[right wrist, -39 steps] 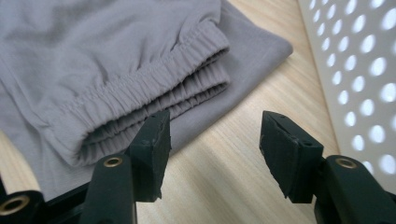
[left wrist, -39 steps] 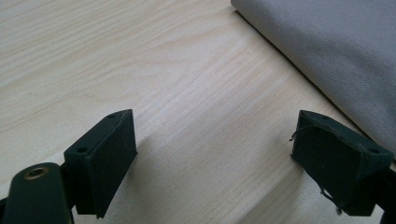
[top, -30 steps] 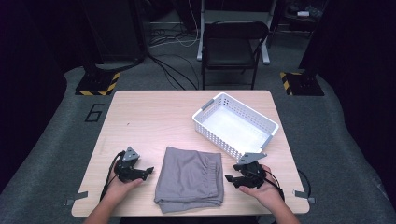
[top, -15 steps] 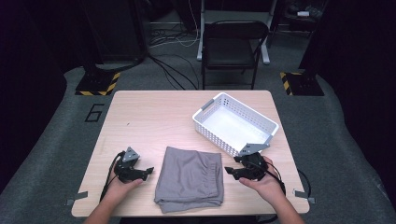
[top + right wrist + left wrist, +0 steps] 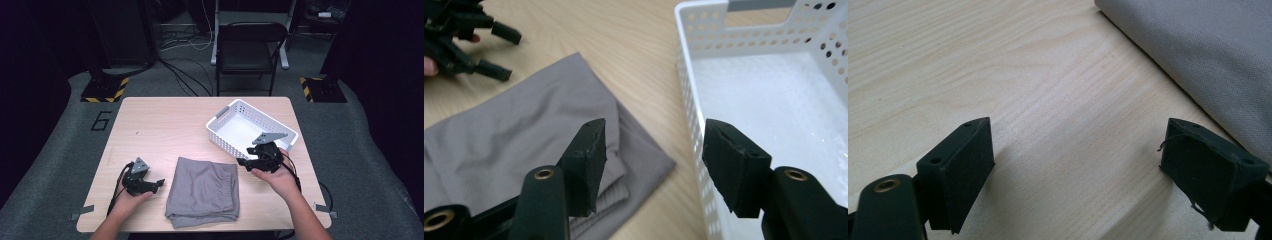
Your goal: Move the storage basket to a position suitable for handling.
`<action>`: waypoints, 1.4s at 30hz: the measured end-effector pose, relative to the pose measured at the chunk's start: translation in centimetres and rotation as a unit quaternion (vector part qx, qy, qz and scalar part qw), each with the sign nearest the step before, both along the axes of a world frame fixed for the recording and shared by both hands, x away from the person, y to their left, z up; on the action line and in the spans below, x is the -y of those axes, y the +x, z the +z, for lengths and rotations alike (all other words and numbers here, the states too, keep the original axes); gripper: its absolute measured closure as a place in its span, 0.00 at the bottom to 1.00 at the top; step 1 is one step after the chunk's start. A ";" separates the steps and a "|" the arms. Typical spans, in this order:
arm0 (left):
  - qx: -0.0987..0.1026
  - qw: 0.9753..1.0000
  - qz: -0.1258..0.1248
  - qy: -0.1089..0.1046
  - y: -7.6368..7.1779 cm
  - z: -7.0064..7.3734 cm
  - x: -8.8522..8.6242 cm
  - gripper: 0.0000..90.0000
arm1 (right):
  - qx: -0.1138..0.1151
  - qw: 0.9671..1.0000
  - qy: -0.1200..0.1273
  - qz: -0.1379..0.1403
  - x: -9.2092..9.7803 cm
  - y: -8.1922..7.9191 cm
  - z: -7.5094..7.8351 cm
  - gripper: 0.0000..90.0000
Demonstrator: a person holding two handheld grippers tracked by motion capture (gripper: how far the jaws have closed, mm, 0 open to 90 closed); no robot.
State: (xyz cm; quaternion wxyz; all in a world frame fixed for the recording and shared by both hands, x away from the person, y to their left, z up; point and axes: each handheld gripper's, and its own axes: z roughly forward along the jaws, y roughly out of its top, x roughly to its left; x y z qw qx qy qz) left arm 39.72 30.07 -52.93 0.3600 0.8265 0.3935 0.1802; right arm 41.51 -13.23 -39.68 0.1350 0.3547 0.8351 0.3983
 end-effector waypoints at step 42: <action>-0.001 1.000 -0.003 -0.001 0.2 0.0 0.1 0.15 | -0.041 0.962 -0.050 -0.264 8.7 3.3 -3.3 0.30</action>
